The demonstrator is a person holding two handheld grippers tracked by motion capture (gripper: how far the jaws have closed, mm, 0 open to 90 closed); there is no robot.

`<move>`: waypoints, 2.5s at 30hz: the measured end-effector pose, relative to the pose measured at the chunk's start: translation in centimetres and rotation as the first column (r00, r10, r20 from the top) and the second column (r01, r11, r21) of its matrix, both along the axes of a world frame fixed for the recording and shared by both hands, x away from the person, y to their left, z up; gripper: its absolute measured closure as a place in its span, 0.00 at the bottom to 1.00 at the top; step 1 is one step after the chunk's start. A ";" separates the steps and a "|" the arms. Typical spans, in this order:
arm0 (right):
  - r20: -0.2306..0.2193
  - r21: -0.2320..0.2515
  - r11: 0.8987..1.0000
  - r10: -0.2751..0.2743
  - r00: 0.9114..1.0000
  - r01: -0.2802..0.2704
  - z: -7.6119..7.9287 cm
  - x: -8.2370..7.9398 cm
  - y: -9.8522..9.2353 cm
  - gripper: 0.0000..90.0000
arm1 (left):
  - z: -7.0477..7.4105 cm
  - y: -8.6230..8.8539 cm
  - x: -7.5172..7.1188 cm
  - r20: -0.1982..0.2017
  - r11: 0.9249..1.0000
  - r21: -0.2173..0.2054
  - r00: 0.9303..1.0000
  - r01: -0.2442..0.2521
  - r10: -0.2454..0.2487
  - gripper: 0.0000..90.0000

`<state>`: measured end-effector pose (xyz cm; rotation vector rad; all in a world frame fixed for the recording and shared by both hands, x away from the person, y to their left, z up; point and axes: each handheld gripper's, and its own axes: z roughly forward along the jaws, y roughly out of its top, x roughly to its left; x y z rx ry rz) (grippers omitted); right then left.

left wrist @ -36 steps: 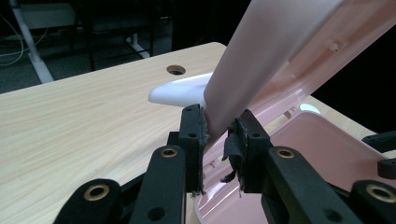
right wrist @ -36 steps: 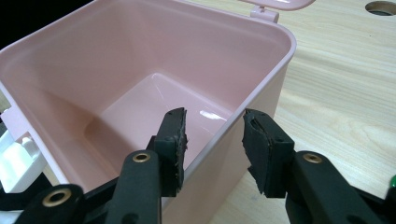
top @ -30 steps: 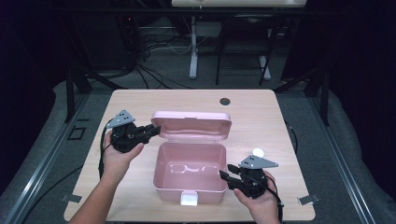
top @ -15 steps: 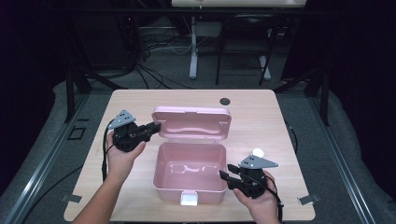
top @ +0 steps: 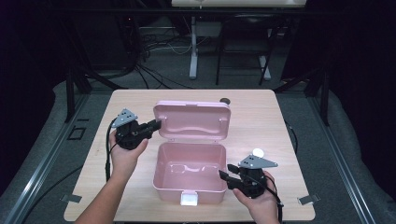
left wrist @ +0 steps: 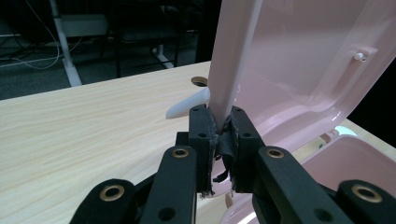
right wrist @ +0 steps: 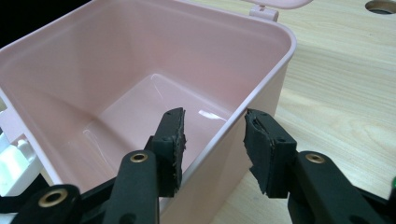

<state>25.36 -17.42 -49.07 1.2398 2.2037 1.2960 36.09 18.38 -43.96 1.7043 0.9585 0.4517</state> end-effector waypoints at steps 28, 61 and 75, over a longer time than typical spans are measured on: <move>-0.005 0.011 1.000 -0.007 1.000 0.007 -0.2 0.0 0.0 0.63 | -0.9 0.1 1.2 -0.076 1.000 0.001 0.997 -0.006 0.006 0.96; -0.020 0.033 0.999 -0.002 1.000 0.003 -0.5 0.3 -0.1 0.63 | -0.2 0.2 3.6 -0.255 1.000 0.000 0.967 -0.007 0.007 0.97; -0.019 0.035 0.999 -0.002 1.000 0.003 -0.5 0.3 -0.1 0.62 | -0.3 0.3 4.9 -0.335 1.000 -0.023 0.942 -0.011 0.003 0.97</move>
